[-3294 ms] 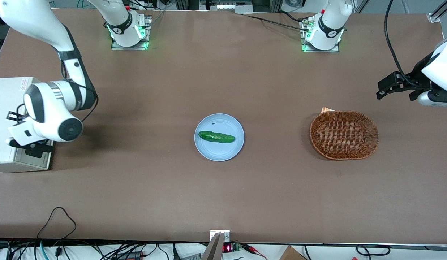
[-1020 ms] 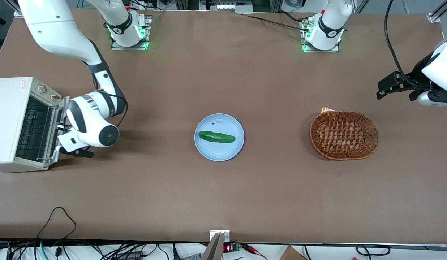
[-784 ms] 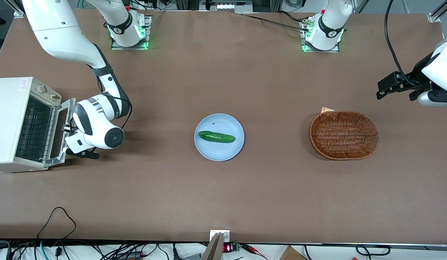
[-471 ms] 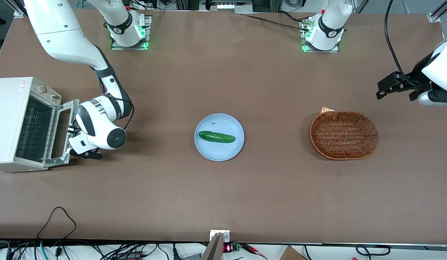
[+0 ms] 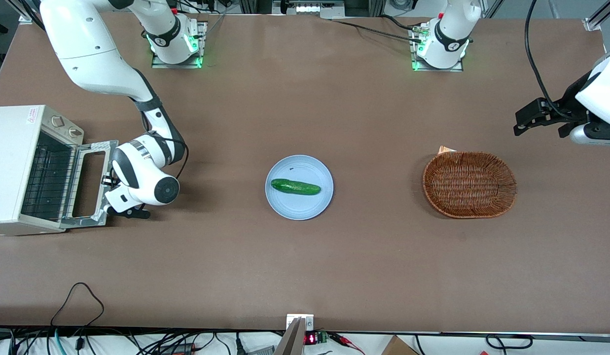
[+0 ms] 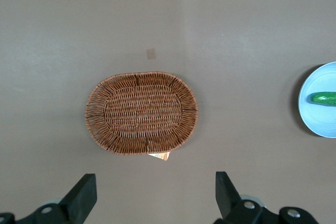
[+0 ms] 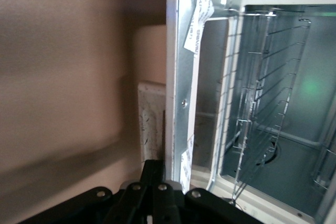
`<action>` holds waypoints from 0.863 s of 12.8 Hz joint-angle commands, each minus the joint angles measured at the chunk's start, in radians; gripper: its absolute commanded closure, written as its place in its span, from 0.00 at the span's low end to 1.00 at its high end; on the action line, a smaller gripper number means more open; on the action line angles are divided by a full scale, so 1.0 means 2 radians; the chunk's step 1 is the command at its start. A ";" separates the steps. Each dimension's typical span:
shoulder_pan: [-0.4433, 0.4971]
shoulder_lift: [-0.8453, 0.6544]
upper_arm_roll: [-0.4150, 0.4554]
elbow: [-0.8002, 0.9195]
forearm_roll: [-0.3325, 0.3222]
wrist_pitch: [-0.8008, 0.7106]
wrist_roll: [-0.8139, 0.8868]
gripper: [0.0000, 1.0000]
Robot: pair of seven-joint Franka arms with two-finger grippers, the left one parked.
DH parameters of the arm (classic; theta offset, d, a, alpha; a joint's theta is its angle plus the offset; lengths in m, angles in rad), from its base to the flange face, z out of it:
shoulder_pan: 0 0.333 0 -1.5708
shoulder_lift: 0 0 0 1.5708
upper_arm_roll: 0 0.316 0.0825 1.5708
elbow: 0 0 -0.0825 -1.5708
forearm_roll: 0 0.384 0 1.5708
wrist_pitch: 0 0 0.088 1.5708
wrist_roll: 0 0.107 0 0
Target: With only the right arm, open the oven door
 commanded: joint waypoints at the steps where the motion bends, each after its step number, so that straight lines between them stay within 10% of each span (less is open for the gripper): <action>1: -0.014 0.016 -0.009 0.007 -0.006 -0.002 -0.002 0.99; 9: -0.020 0.023 -0.009 0.008 0.010 0.003 -0.004 0.95; 10: -0.018 0.024 -0.008 0.015 0.023 0.004 -0.004 0.78; 11: -0.017 0.024 -0.007 0.019 0.031 0.004 -0.004 0.24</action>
